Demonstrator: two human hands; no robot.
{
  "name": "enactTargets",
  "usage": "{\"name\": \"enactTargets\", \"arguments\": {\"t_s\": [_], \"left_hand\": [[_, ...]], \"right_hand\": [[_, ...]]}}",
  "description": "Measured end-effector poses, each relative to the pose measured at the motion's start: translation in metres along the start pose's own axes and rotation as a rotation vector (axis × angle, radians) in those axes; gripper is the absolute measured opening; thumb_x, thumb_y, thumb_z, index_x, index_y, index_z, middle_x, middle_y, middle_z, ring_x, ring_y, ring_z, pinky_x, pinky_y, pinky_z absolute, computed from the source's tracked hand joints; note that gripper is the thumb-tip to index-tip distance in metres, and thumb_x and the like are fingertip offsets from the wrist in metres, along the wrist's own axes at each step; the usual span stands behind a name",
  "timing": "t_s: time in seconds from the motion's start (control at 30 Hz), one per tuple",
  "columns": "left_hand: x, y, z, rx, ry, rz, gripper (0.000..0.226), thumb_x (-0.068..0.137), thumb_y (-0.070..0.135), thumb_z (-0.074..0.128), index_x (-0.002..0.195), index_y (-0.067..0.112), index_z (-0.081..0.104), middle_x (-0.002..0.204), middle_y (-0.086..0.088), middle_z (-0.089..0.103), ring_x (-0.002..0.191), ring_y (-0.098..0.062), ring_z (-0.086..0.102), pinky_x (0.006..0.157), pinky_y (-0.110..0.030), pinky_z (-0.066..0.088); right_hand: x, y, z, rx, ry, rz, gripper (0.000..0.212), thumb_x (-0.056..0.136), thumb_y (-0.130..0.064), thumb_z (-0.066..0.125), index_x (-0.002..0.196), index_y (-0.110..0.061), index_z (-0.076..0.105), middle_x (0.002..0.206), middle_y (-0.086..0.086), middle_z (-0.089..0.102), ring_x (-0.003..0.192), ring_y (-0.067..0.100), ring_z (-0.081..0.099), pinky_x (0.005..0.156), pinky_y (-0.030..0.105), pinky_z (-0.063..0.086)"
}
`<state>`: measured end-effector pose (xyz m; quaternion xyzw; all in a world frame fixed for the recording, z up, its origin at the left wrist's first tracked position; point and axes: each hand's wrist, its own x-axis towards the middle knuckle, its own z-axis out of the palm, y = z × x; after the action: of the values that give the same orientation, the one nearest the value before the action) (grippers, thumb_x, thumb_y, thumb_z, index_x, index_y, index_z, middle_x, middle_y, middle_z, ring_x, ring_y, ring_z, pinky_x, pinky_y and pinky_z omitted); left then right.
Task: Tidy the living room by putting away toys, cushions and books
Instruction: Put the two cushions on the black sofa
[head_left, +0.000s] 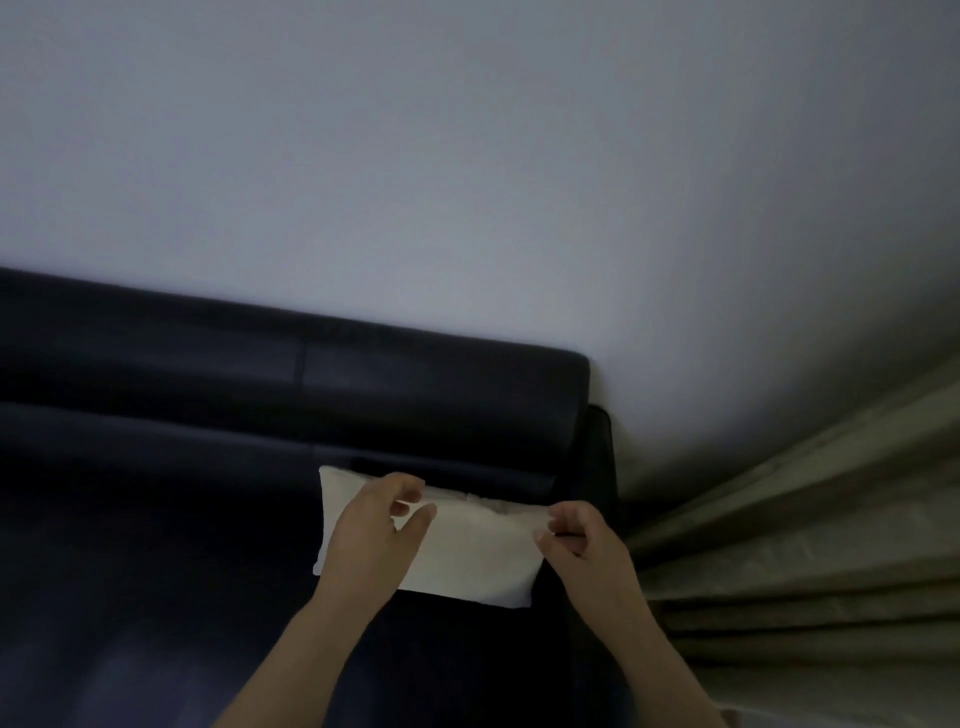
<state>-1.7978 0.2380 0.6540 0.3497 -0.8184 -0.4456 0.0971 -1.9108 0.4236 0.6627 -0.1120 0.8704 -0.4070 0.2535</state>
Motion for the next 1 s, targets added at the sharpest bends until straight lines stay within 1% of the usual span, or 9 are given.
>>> {"name": "enactTargets", "arguments": {"t_s": [0.13,0.23,0.33,0.53,0.67,0.8,0.87,0.93,1.0], "left_hand": [[-0.032,0.002,0.003,-0.016,0.033,-0.041,0.023,0.088,0.027,0.065,0.11,0.027,0.06,0.102,0.015,0.06,0.09,0.002,0.057,0.073,-0.01,0.042],[-0.058,0.003,0.007,-0.033,0.074,-0.093,0.021,0.087,0.029,0.065,0.108,0.028,0.06,0.102,0.015,0.061,0.091,0.002,0.057,0.076,-0.014,0.044],[-0.088,0.002,0.012,-0.052,0.142,-0.151,0.019,0.087,0.028,0.065,0.105,0.03,0.059,0.101,0.015,0.061,0.09,0.0,0.058,0.075,-0.016,0.045],[-0.178,-0.012,0.035,-0.056,0.347,-0.331,0.02,0.085,0.024,0.068,0.105,0.022,0.063,0.096,0.007,0.065,0.087,-0.004,0.061,0.078,-0.017,0.047],[-0.239,-0.009,0.038,-0.034,0.417,-0.426,0.02,0.086,0.024,0.068,0.105,0.022,0.062,0.097,0.007,0.064,0.088,-0.007,0.06,0.077,-0.016,0.041],[-0.285,-0.015,0.035,-0.005,0.513,-0.522,0.022,0.086,0.026,0.066,0.107,0.022,0.063,0.098,0.007,0.065,0.091,-0.01,0.062,0.082,-0.026,0.05],[-0.305,-0.019,0.037,-0.013,0.534,-0.569,0.024,0.085,0.028,0.066,0.108,0.023,0.063,0.098,0.007,0.066,0.089,-0.008,0.062,0.083,-0.03,0.053],[-0.332,-0.026,0.039,-0.051,0.593,-0.626,0.021,0.085,0.026,0.066,0.106,0.024,0.062,0.098,0.007,0.065,0.088,-0.006,0.061,0.084,-0.031,0.053],[-0.35,-0.028,0.041,-0.073,0.627,-0.65,0.017,0.086,0.024,0.066,0.102,0.028,0.06,0.098,0.008,0.064,0.088,-0.004,0.06,0.083,-0.028,0.053]], "right_hand": [[-0.014,0.004,-0.009,0.004,-0.07,-0.052,0.02,0.091,-0.026,0.062,0.109,-0.029,0.053,0.11,-0.007,0.058,0.098,0.005,0.056,0.086,0.023,0.046],[-0.022,0.01,-0.015,0.008,-0.137,-0.092,0.019,0.091,-0.027,0.062,0.108,-0.029,0.054,0.108,-0.009,0.058,0.096,0.002,0.056,0.08,0.017,0.043],[-0.03,0.02,-0.019,0.004,-0.225,-0.142,0.022,0.091,-0.026,0.063,0.112,-0.025,0.056,0.107,-0.008,0.058,0.095,0.002,0.057,0.074,0.013,0.043],[-0.056,0.048,-0.019,-0.069,-0.468,-0.247,0.023,0.091,-0.027,0.063,0.112,-0.023,0.055,0.108,-0.006,0.056,0.096,0.004,0.056,0.073,0.013,0.044],[-0.078,0.06,-0.012,-0.117,-0.585,-0.278,0.024,0.09,-0.027,0.065,0.11,-0.022,0.055,0.106,-0.005,0.056,0.096,0.008,0.058,0.073,0.013,0.043],[-0.1,0.066,0.006,-0.151,-0.699,-0.301,0.028,0.089,-0.027,0.067,0.112,-0.021,0.054,0.107,-0.006,0.056,0.099,0.01,0.06,0.08,0.018,0.046],[-0.11,0.067,0.016,-0.197,-0.748,-0.333,0.029,0.089,-0.027,0.066,0.114,-0.02,0.054,0.108,-0.006,0.057,0.098,0.008,0.059,0.084,0.021,0.048],[-0.129,0.067,0.031,-0.257,-0.821,-0.378,0.029,0.089,-0.028,0.066,0.115,-0.021,0.054,0.109,-0.006,0.057,0.097,0.007,0.058,0.081,0.018,0.047],[-0.14,0.07,0.043,-0.286,-0.866,-0.408,0.028,0.089,-0.027,0.066,0.114,-0.022,0.054,0.11,-0.005,0.057,0.097,0.006,0.058,0.077,0.015,0.045]]}}
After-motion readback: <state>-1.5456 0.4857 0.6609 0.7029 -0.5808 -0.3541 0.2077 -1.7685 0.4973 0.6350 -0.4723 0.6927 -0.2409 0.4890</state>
